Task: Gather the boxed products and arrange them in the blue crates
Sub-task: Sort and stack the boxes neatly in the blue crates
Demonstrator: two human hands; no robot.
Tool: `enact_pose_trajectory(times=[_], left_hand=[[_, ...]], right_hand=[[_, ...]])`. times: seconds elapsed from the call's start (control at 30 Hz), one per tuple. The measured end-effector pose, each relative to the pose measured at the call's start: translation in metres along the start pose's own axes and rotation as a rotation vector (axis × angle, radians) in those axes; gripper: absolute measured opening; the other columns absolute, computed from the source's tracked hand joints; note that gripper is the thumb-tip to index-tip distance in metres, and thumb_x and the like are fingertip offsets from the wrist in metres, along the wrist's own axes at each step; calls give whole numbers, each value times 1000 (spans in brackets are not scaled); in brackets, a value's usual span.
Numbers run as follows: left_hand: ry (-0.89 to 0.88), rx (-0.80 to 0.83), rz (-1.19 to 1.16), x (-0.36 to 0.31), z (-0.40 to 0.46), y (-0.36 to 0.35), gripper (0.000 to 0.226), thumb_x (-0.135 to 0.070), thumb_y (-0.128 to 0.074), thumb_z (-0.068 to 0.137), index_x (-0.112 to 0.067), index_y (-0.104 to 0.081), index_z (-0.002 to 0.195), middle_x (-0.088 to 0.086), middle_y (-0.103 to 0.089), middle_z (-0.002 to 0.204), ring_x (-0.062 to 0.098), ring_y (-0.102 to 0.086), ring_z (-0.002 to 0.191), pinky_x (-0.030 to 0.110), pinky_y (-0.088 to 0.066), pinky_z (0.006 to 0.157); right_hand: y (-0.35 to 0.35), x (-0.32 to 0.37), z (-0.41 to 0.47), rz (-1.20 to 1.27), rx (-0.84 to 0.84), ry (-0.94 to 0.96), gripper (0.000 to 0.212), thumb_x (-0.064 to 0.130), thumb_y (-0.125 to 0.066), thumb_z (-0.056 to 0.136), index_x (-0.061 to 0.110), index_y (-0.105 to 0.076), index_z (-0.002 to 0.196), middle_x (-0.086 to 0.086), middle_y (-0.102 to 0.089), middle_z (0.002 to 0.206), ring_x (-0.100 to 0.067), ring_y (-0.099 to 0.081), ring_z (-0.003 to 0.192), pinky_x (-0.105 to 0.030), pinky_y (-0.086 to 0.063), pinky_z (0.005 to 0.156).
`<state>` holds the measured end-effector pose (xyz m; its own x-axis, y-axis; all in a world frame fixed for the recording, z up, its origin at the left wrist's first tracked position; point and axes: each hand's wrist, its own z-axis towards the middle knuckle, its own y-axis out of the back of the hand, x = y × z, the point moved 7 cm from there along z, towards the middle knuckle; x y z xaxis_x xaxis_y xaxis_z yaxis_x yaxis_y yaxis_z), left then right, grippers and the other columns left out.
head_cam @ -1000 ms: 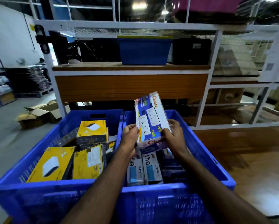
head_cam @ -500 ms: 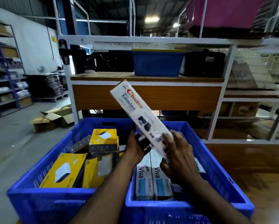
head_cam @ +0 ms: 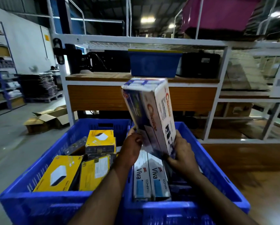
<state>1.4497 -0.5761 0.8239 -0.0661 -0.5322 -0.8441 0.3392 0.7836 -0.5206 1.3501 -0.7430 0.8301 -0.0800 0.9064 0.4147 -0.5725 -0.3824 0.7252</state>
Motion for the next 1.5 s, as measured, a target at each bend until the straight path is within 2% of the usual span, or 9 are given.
enact_pose_trajectory(times=[0.1,0.23,0.37,0.5,0.63,0.77,1.07,1.3,1.5], left_hand=[[-16,0,170,-8,-1,1,27,-14,-56,87,-11,-63,113,15,-70,106,30,-66,93,46,-50,86],[11,12,312,-12,-2,-7,11,-18,-56,96,-16,-63,105,14,-71,108,29,-68,94,46,-53,91],[107,-50,521,-8,-5,2,16,-17,-52,97,-8,-61,107,20,-70,106,30,-68,85,46,-53,87],[-26,-17,1024,-18,-6,4,33,-18,-51,94,-12,-59,125,8,-62,127,24,-60,113,36,-47,100],[-47,38,1463,-17,-7,6,53,-58,-44,78,-26,-66,115,6,-64,125,28,-56,118,42,-46,99],[-95,205,1784,-8,-10,1,63,-76,-44,82,-27,-64,115,7,-54,127,29,-38,129,46,-35,105],[-258,207,1914,7,-17,-1,64,-60,-69,75,-34,-44,129,-8,-51,137,17,-42,129,48,-23,113],[-52,212,1991,24,-22,1,64,-50,-70,80,-33,-38,132,-5,-41,149,30,-22,143,61,-11,115],[62,236,2127,35,-23,-7,87,-46,-69,82,-20,-18,148,14,-21,158,40,-5,147,66,3,114]], right_hand=[[4,4,3,230,-30,-93,88,69,-50,81,27,-18,152,-4,-43,147,-22,-45,129,-43,-42,104],[6,10,12,715,28,-345,24,38,-51,97,23,-57,114,-3,-66,118,-9,-65,96,-31,-55,83],[-10,2,7,826,330,-622,31,44,-44,99,19,-61,104,-7,-74,93,-22,-72,77,-35,-58,61],[-27,-12,5,842,405,-708,35,45,-46,98,17,-60,112,-8,-75,88,-20,-72,70,-29,-54,55],[-43,-14,7,846,440,-774,36,44,-45,99,13,-59,113,-9,-72,85,-20,-70,66,-26,-52,52],[-58,-8,14,700,430,-755,39,44,-44,99,10,-59,111,-14,-70,99,-29,-69,89,-38,-56,77],[-62,-20,20,553,333,-602,39,48,-42,98,11,-53,102,-12,-65,100,-26,-66,90,-38,-54,77],[-65,-14,15,338,472,-412,32,38,-50,98,8,-62,95,-10,-67,92,-20,-63,81,-27,-47,65],[-31,-19,20,219,226,-367,24,26,-50,97,14,-60,79,-5,-63,77,-21,-57,73,-27,-35,57]])
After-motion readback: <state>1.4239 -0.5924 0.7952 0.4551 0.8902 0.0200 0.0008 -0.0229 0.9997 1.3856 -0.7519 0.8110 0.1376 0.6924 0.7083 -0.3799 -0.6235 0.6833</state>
